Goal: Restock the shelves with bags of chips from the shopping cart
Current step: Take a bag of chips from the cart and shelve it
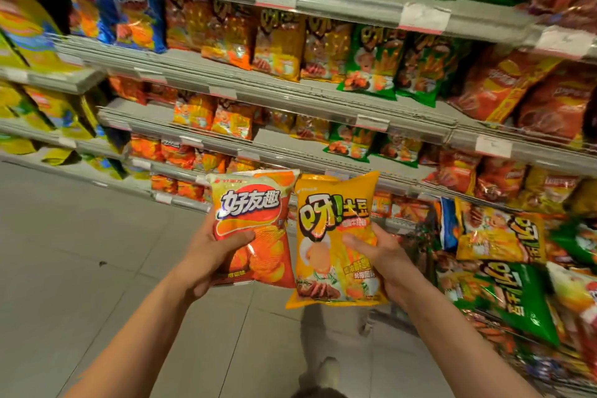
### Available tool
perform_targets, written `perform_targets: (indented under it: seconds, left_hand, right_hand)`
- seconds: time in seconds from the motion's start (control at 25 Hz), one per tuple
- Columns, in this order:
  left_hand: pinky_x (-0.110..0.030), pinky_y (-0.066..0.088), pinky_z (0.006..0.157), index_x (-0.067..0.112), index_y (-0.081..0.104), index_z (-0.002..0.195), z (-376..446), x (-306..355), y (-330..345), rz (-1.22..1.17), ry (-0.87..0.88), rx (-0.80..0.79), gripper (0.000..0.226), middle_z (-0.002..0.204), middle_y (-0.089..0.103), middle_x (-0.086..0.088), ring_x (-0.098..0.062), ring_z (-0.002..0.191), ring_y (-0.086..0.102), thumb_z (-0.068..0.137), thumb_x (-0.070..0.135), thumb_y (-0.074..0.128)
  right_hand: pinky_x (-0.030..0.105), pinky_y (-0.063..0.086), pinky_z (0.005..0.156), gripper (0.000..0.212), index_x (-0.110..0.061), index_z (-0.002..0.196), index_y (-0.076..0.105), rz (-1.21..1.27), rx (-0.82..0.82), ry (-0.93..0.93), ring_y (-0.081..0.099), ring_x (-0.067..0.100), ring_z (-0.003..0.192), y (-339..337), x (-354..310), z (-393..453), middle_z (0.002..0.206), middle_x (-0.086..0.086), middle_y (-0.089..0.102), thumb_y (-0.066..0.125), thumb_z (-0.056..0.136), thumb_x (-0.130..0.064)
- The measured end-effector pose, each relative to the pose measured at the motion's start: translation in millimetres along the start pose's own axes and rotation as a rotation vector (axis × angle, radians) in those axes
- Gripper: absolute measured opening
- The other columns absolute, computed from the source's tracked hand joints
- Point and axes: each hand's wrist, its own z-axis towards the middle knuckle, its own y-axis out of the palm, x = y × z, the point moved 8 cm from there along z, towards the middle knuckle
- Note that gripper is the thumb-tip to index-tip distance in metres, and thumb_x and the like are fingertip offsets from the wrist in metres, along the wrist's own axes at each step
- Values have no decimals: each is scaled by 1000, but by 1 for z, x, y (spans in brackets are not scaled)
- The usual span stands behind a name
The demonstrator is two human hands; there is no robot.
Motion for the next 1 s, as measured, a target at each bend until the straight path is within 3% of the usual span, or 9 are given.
perform_targets:
  seconds: [0.24, 0.4, 0.56, 0.6, 0.68, 0.72, 0.8, 0.88, 1.0]
  left_hand:
    - [-41, 63, 74, 24, 56, 134, 42, -11, -28, 15, -102, 10, 61, 116, 75, -10, -32, 102, 74, 81, 5, 78]
    - [-38, 63, 70, 31, 57, 131, 133, -6, -40, 74, -130, 6, 63, 113, 77, -7, -29, 99, 75, 77, 9, 82]
    - [-50, 62, 69, 35, 64, 124, 221, -8, -55, 148, -135, 33, 52, 113, 77, -6, -31, 99, 75, 82, 8, 80]
    - [-55, 61, 77, 34, 62, 126, 238, -8, -59, 158, -137, 44, 53, 114, 76, -6, -32, 102, 74, 83, 7, 79]
    - [-57, 59, 83, 34, 61, 126, 271, -6, -69, 153, -142, 82, 53, 116, 76, -4, -31, 104, 74, 84, 8, 79]
    - [-56, 61, 80, 36, 62, 123, 284, -7, -74, 132, -150, 100, 51, 115, 76, -3, -29, 102, 74, 84, 9, 80]
    - [-49, 63, 70, 39, 66, 114, 305, -12, -80, 76, -167, 113, 45, 112, 77, -3, -28, 98, 76, 84, 7, 79]
    - [-43, 63, 62, 43, 68, 107, 320, -18, -90, 35, -177, 117, 43, 111, 78, -2, -26, 95, 77, 85, 6, 77]
    - [-43, 63, 64, 38, 63, 121, 329, -27, -113, -2, -194, 152, 50, 113, 77, -3, -28, 97, 76, 86, 5, 76]
  right_hand:
    - [55, 61, 83, 41, -28, 120, 66, 81, -66, 81, 74, 33, 101, 25, 20, 46, 113, 7, 77, 80, 81, -25]
    - [38, 61, 76, 45, -45, 110, 71, 10, -29, 85, 75, 11, 98, 24, 23, 134, 111, -11, 77, 83, 66, -49]
    - [22, 55, 69, 24, -51, 97, 72, -11, -13, 64, 71, -9, 83, 27, 20, 235, 93, -27, 76, 78, 79, -37]
    - [24, 52, 75, 25, -50, 99, 71, -30, 7, 41, 70, -9, 85, 27, 13, 257, 93, -26, 76, 77, 82, -32]
    - [37, 55, 86, 33, -35, 112, 69, -17, 65, 16, 73, 10, 97, 24, -3, 302, 104, -9, 78, 78, 82, -25]
    - [42, 59, 84, 40, -29, 119, 67, 11, 78, 20, 74, 19, 98, 22, -10, 322, 109, 0, 77, 79, 80, -23]
    - [36, 62, 68, 48, -27, 122, 64, 54, 90, 9, 76, 17, 89, 23, -31, 362, 104, -1, 78, 79, 76, -26]
    - [33, 61, 58, 33, -29, 113, 65, 58, 107, 0, 76, 13, 78, 31, -48, 403, 92, -7, 78, 76, 82, -24]
    - [31, 56, 51, 10, -22, 104, 65, 88, 127, 86, 70, 16, 59, 58, -59, 458, 75, -1, 73, 66, 94, -26]
